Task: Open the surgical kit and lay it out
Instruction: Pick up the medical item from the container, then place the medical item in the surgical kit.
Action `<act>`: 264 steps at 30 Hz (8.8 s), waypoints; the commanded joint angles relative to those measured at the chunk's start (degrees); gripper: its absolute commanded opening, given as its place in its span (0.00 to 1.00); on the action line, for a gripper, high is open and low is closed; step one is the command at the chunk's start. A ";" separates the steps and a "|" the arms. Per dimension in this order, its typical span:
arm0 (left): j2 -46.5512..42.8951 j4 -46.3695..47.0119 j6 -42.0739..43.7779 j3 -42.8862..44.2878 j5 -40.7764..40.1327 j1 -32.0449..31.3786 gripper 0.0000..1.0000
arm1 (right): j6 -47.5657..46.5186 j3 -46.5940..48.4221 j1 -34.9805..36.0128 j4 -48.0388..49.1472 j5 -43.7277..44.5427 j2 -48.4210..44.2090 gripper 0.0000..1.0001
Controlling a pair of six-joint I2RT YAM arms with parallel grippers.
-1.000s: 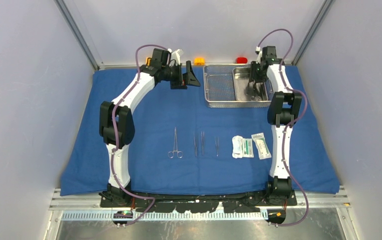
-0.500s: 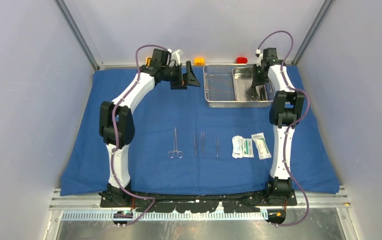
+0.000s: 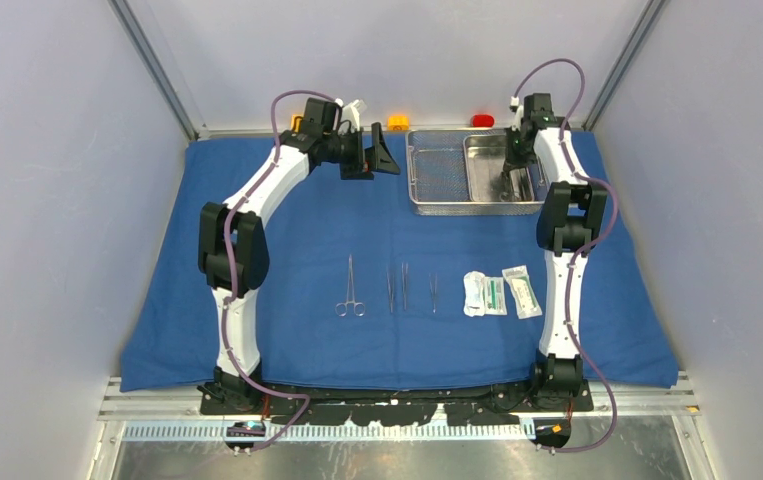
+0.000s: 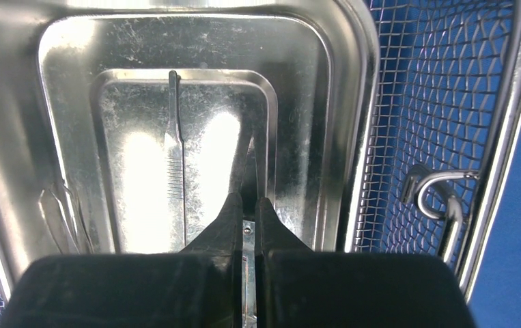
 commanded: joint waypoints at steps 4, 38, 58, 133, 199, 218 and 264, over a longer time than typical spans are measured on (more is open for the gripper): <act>-2.98 2.10 0.04 0.67 1.55 -0.11 1.00 | 1.67 3.48 0.37 2.33 -0.77 -3.56 0.00; 13.98 14.55 -7.13 20.70 0.02 -4.57 0.95 | 9.03 5.91 0.44 4.34 -5.12 -9.32 0.01; 6.31 9.53 -5.12 14.27 -3.35 -5.23 0.90 | 20.06 -6.48 8.00 5.58 -2.11 -23.14 0.01; 5.12 43.34 -26.87 -10.95 8.76 -5.17 0.00 | 32.79 -22.48 23.16 11.08 -7.47 -31.87 0.00; -41.77 -14.24 12.05 -50.57 -45.72 -2.63 0.00 | 14.80 -60.20 19.59 23.06 -22.63 -60.40 0.43; -31.31 -14.86 7.75 -48.35 -51.61 -7.19 0.00 | 12.59 -60.53 18.64 20.75 -19.47 -60.79 0.42; -21.47 -13.06 3.35 -46.39 -48.95 -10.74 0.22 | 13.19 -62.29 17.65 20.79 -19.07 -63.82 0.41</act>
